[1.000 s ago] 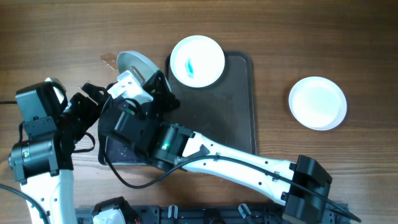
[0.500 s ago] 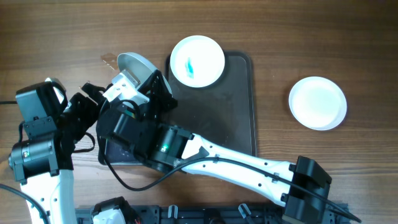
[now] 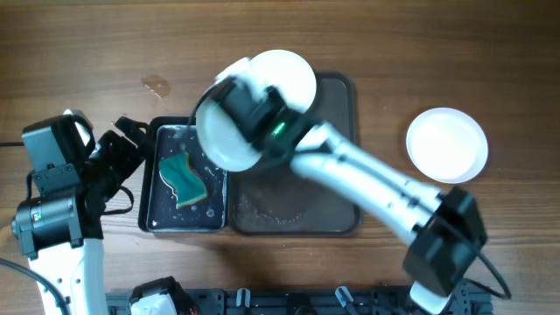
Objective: Clean dirty plates on tray and stack at the side
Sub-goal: 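Carry the plate right and stack it on the plate at the side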
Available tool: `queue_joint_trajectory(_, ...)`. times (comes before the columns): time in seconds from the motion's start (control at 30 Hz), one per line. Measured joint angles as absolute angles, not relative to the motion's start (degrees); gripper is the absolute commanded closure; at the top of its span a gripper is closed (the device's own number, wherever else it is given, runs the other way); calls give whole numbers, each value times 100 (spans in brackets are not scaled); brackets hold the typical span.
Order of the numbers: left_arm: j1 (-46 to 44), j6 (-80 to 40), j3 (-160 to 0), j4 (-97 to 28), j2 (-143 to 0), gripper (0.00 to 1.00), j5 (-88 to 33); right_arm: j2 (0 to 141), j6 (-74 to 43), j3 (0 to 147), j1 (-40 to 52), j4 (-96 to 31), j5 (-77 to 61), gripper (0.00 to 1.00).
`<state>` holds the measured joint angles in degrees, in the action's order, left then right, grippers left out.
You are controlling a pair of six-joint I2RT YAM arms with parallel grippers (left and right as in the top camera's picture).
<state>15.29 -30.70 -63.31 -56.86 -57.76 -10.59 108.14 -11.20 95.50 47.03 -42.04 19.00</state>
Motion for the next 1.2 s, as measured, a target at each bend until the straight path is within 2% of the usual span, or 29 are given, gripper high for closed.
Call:
queue_joint_trajectory(0.1, 1529, -3070, -6331, -5686, -5776, 0, -1059, 10753, -1461, 9550, 3629, -4346, -495, 96)
queue_joint_trajectory(0.17, 1529, -3070, -6331, -5686, -5776, 0, -1061, 10508, -1697, 9550, 2950, -4547, -1361, 96)
queue_joint_trajectory(0.27, 1529, -3070, -6331, -5684, -5776, 0, -1059, 9933, -1973, 9550, 2034, -4956, -1938, 96)
queue_joint_trajectory(0.47, 1529, -3070, -6331, -5686, -5776, 0, -1059, 9054, -1940, 9581, 91, -6689, -2132, 96)
queue_joint_trajectory(0.53, 1529, -3070, -6331, -5686, -5776, 0, -1059, 9045, -1870, 9448, -539, -6775, -2008, 96)
queue_joint_trajectory(0.6, 1529, -3070, -6331, -5686, -5776, 0, -1059, 9045, -1831, 9087, -1100, -6624, -1925, 96)
queue_joint_trajectory(0.8, 1529, -3070, -6331, -5686, -5776, 0, -1061, 9091, -2058, 6849, -2963, -5135, -1793, 96)
queue_joint_trajectory(0.93, 1529, -3070, -6331, -5686, -5776, 0, -1061, 9091, -2165, 6152, -3481, -4661, -1697, 96)
queue_joint_trajectory(0.97, 1529, -3070, -6331, -5684, -5776, 0, -1059, 9091, -2185, 6119, -3474, -4593, -1549, 90)
queue_joint_trajectory(1.0, 1529, -3070, -6331, -5686, -5776, 0, -1059, 9091, -2226, 6110, -3461, -4565, -1424, 73)
queue_joint_trajectory(1.03, 1529, -3070, -6331, -5686, -5776, 0, -1061, 9091, -2248, 6110, -3441, -4554, -1332, 65)
queue_joint_trajectory(1.13, 1529, -3070, -6331, -5686, -5776, 0, -1059, 9091, -2248, 6110, -3437, -4532, -1214, 56)
queue_joint_trajectory(1.2, 1529, -3070, -6331, -5686, -5776, 0, -1061, 9089, -2119, 6123, -3437, -4602, -1369, 55)
